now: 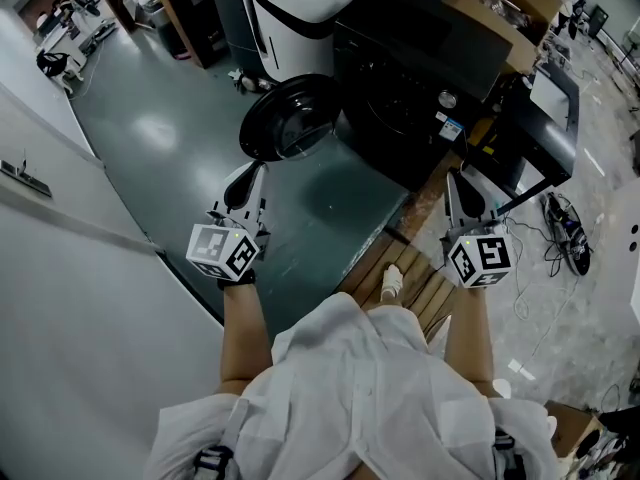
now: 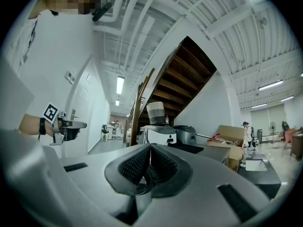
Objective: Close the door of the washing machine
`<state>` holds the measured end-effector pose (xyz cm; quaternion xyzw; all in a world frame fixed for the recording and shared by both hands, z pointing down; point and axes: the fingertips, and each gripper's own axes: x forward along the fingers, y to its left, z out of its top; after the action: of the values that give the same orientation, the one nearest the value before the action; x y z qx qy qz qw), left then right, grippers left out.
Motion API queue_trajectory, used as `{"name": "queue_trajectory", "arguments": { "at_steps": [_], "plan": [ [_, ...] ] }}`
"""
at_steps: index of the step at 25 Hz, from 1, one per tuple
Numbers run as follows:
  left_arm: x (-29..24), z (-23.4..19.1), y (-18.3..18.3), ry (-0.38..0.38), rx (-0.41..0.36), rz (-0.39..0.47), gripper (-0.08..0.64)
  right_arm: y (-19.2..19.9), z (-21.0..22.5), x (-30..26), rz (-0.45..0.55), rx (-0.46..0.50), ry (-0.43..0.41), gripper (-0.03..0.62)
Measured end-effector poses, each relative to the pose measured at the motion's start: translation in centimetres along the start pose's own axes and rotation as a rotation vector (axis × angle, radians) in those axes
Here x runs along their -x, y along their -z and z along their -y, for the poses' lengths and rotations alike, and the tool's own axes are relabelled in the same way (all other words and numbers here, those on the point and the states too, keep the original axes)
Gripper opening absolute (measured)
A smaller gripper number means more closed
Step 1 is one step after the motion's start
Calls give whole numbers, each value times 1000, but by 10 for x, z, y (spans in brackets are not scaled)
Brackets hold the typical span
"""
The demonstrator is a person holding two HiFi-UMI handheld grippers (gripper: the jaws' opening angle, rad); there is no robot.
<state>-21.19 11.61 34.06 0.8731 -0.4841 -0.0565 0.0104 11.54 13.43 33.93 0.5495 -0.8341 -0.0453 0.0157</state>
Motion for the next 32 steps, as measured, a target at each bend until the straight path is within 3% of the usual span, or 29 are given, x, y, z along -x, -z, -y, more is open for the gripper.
{"name": "queue_trajectory", "arguments": {
  "at_steps": [18, 24, 32],
  "plan": [
    [-12, -12, 23, 18, 0, -44, 29, 17, 0, -28, -26, 5, 1, 29],
    [-46, -20, 35, 35, -8, -63, 28, 23, 24, -59, -19, -53, -2, 31],
    [-108, -49, 42, 12, -27, -87, 29, 31, 64, -130, -29, -30, -39, 31]
  ]
}}
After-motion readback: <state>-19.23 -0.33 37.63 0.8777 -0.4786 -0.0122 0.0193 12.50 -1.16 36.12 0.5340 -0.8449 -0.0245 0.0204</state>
